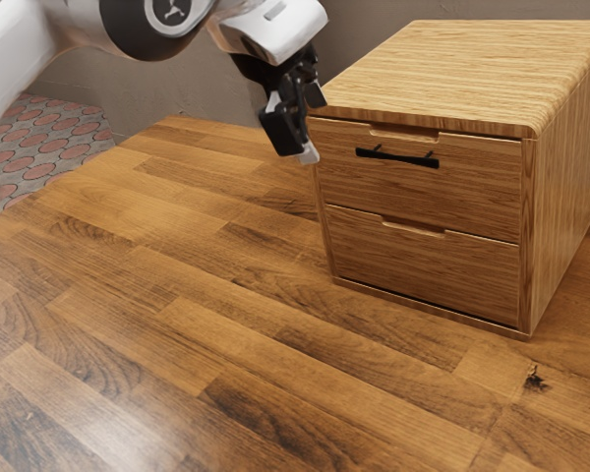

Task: Pull the drawer handle with one arm to open the drawer

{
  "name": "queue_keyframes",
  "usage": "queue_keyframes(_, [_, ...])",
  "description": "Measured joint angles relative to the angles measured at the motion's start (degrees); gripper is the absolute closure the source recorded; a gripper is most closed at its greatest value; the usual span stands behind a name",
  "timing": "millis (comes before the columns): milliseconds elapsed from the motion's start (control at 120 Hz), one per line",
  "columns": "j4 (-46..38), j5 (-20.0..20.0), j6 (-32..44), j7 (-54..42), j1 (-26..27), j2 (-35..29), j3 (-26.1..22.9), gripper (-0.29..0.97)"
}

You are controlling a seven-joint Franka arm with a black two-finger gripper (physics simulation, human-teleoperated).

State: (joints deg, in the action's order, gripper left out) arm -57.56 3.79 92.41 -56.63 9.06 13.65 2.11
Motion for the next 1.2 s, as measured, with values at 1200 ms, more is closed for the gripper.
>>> queue_keyframes(1200, [-0.17, 0.30, 7.69, -14.74, 4.04, 4.75, -4.67, 0.03])
